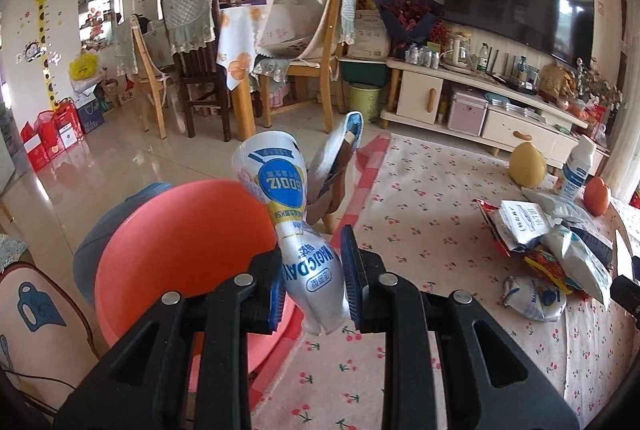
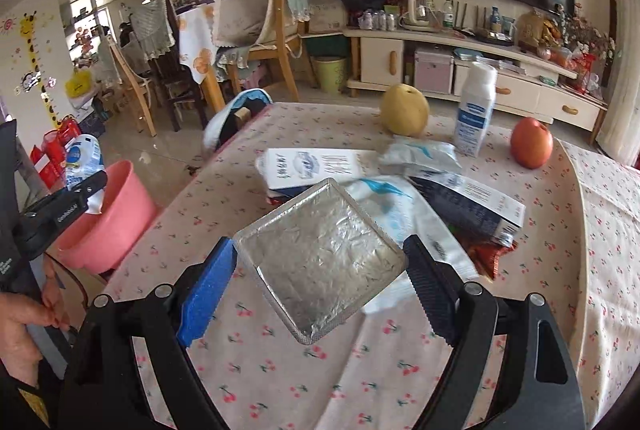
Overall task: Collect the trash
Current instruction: 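Carry the bag and foil tray over the pink bucket with both grippers, then open both grippers to drop the bag and foil tray into the bucket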
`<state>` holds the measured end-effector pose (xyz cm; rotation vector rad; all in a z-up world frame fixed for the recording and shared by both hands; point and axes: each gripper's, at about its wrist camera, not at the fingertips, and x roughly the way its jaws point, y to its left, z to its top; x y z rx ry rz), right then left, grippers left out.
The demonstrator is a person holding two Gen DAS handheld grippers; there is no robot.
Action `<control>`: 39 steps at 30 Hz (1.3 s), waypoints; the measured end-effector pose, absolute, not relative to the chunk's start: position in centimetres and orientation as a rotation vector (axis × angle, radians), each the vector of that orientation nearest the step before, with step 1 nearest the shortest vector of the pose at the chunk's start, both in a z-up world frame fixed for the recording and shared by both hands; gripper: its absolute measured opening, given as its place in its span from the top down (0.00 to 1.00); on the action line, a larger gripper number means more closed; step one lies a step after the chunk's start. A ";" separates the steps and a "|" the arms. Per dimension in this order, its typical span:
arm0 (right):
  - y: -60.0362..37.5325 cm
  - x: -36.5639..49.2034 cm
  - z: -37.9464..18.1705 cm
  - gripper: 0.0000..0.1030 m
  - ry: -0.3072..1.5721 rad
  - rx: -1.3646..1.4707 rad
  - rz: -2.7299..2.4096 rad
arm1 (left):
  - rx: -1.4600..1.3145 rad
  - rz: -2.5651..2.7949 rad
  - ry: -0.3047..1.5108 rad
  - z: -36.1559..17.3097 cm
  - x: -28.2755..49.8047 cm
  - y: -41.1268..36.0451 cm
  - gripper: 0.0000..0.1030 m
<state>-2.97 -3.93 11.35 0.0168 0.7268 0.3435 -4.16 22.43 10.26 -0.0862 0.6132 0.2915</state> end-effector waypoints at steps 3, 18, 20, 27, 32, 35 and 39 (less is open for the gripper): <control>0.3 -2.0 12.3 0.18 0.712 -0.001 0.416 | -0.116 0.339 0.619 10.2 -3.9 24.6 0.74; 21.1 3.6 12.3 0.18 0.707 -0.105 0.699 | -0.394 0.587 0.801 5.9 -3.7 36.3 0.74; 22.6 4.5 11.7 0.18 0.730 -0.090 0.723 | -0.424 0.608 0.819 5.4 -3.9 37.0 0.69; 24.9 5.3 9.5 0.12 0.823 -0.022 0.804 | -0.480 0.643 0.842 4.1 -3.9 38.6 0.35; 24.1 4.8 10.0 0.09 0.803 0.024 0.780 | -0.496 0.644 0.820 4.2 -4.2 38.9 0.26; 22.6 4.5 10.7 0.08 0.768 0.035 0.742 | -0.497 0.642 0.797 4.4 -4.3 38.8 0.22; 19.9 3.6 11.4 0.08 0.720 0.026 0.675 | -0.486 0.637 0.719 5.1 -4.5 38.4 0.22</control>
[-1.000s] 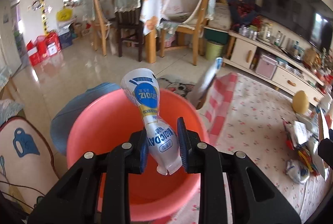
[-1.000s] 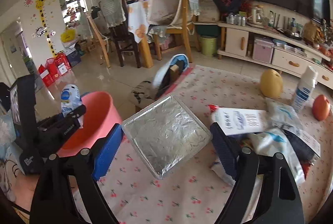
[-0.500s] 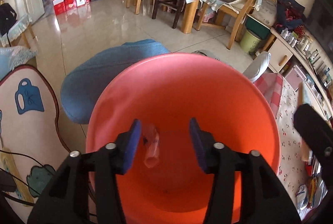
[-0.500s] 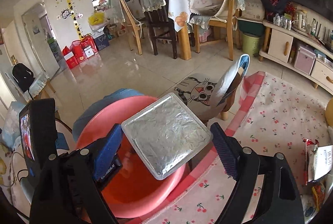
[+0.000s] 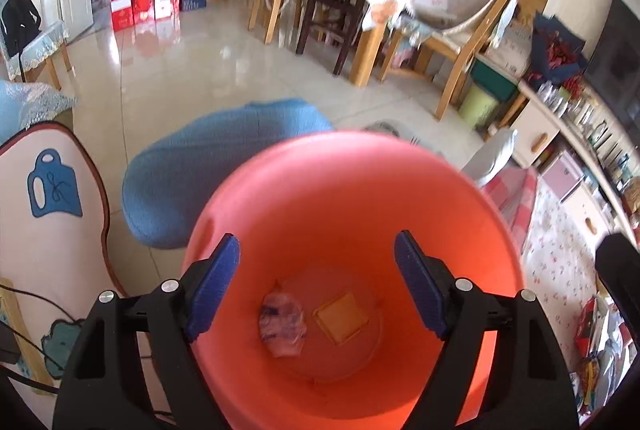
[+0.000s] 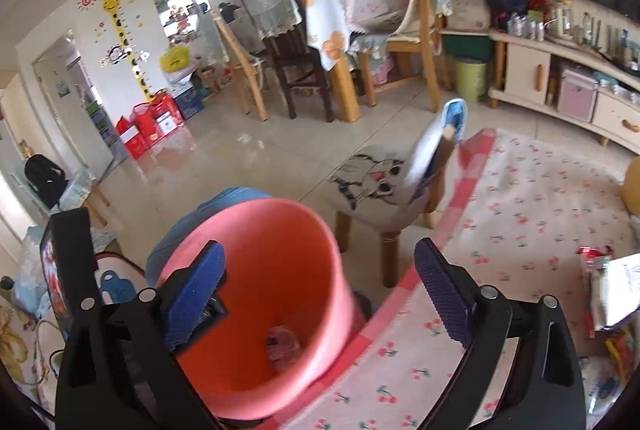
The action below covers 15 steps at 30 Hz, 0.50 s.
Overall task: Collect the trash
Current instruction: 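Open both grippers to drop the bag and foil tray into the bucket, then return both tools to the table toward the remaining wrappers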
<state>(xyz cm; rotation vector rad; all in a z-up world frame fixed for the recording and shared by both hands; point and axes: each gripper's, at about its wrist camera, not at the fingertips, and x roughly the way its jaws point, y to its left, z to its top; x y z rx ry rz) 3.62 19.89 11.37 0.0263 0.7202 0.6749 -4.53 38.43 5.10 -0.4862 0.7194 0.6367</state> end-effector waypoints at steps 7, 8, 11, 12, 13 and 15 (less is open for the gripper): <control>14.3 0.6 11.7 0.07 0.583 -0.034 0.572 | -0.427 0.520 0.526 7.1 -4.8 35.8 0.16; 13.6 0.0 11.6 0.07 0.563 -0.049 0.562 | -0.413 0.503 0.506 7.3 -4.8 35.2 0.16; 11.4 -1.7 11.5 0.07 0.495 -0.097 0.523 | -0.381 0.442 0.483 7.9 -4.4 33.6 0.15; 10.7 -2.4 11.4 0.07 0.478 -0.113 0.510 | -0.370 0.431 0.481 8.1 -4.3 33.1 0.15; 10.1 -3.0 11.2 0.07 0.466 -0.129 0.494 | -0.356 0.418 0.482 8.3 -4.2 32.6 0.15; 8.8 -4.0 10.9 0.07 0.450 -0.150 0.471 | -0.327 0.396 0.493 8.7 -4.0 31.5 0.15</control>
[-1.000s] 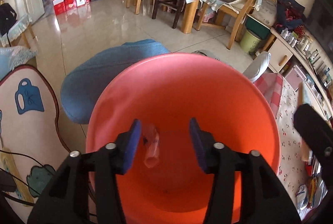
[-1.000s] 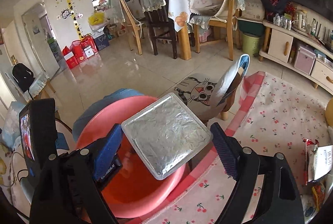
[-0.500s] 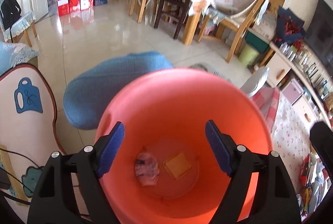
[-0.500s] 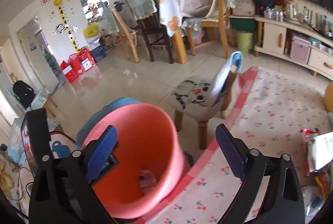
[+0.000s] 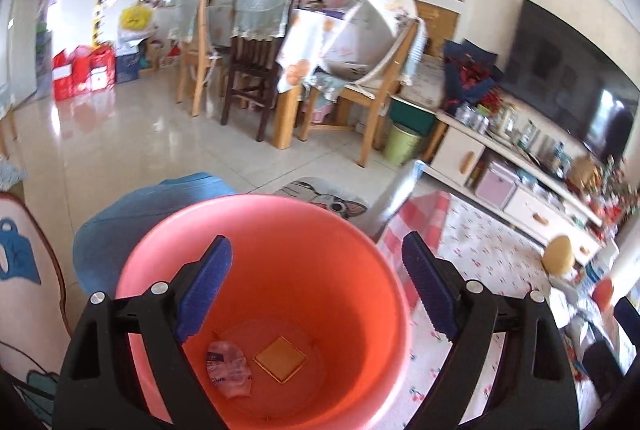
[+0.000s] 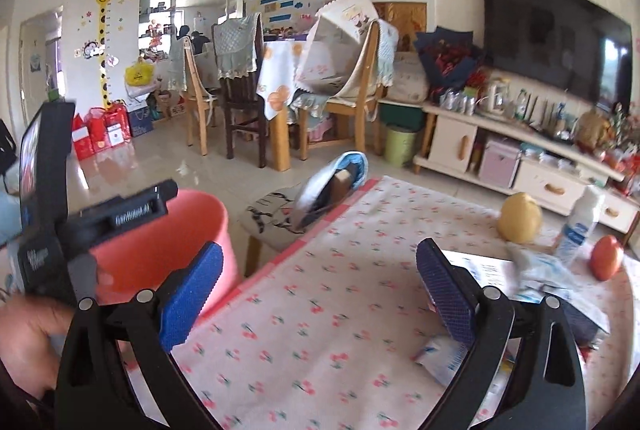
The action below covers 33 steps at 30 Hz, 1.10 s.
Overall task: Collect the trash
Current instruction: 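Return both tools to the table toward the remaining wrappers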
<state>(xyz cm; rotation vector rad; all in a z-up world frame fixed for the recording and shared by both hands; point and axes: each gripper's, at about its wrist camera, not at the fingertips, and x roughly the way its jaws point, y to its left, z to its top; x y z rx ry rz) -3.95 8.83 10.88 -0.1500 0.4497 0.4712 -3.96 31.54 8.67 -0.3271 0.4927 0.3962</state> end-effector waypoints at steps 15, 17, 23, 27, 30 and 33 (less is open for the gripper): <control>-1.7 -8.1 9.9 0.05 0.525 -0.089 0.359 | -0.259 0.168 0.540 9.0 -4.7 23.5 0.15; -3.2 -8.5 9.7 0.05 0.537 -0.066 0.335 | -0.226 0.136 0.543 9.1 -4.9 22.0 0.15; -8.0 -9.3 8.7 0.05 0.547 -0.055 0.268 | -0.116 0.034 0.538 9.0 -5.9 17.7 0.15; -11.1 -9.2 8.7 0.05 0.545 -0.026 0.225 | -0.047 -0.032 0.553 8.5 -6.5 14.5 0.15; -13.5 -8.5 8.8 0.05 0.556 0.014 0.196 | 0.001 -0.060 0.569 8.0 -6.6 12.4 0.15; -16.0 -7.7 8.7 0.05 0.574 0.054 0.148 | 0.045 -0.091 0.591 7.4 -6.8 10.2 0.15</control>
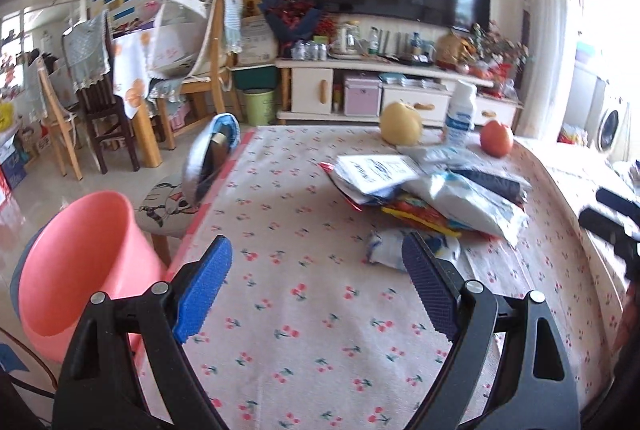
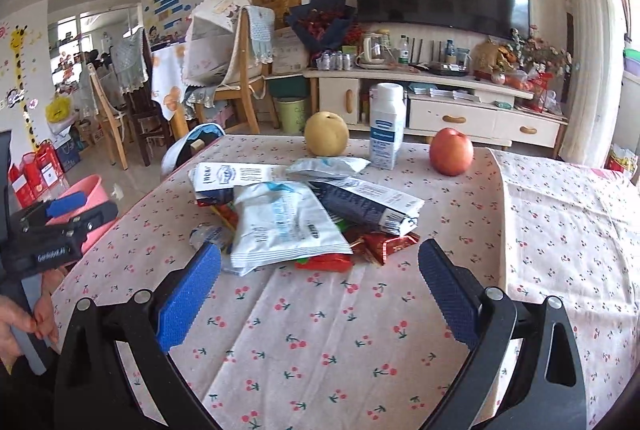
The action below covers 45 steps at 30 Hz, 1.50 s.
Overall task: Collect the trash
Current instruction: 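Return both tools to the table toward the remaining wrappers, then grasp the white snack bag with the left gripper while the right grasps the milk carton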
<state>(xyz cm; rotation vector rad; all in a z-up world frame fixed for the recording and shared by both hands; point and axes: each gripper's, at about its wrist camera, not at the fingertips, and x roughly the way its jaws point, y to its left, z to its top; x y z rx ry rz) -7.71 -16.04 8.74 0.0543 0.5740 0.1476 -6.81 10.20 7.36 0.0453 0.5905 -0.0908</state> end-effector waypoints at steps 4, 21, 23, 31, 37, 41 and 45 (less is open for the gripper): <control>-19.2 -6.0 8.9 0.05 0.616 0.123 0.083 | 0.049 -0.150 0.623 6.7 -6.9 7.4 0.15; -24.2 1.1 7.3 0.05 0.690 0.236 0.096 | 0.089 -0.199 0.743 3.3 -4.1 1.0 0.15; -24.1 1.9 7.2 0.05 0.693 0.215 0.098 | 0.081 -0.198 0.778 2.5 -3.2 1.3 0.15; -24.5 5.7 5.5 0.05 0.744 0.207 0.132 | 0.043 -0.234 0.748 3.9 -2.9 1.4 0.15; -25.1 8.2 4.2 0.05 0.777 0.263 0.195 | -0.053 -0.342 0.697 7.0 -3.4 1.2 0.15; -24.4 9.2 3.1 0.05 0.824 0.277 0.268 | -0.186 -0.388 0.725 7.1 -2.7 1.3 0.15; -23.7 9.4 2.5 0.21 0.875 0.306 0.384 | -0.237 -0.372 0.780 5.8 -1.7 0.0 0.15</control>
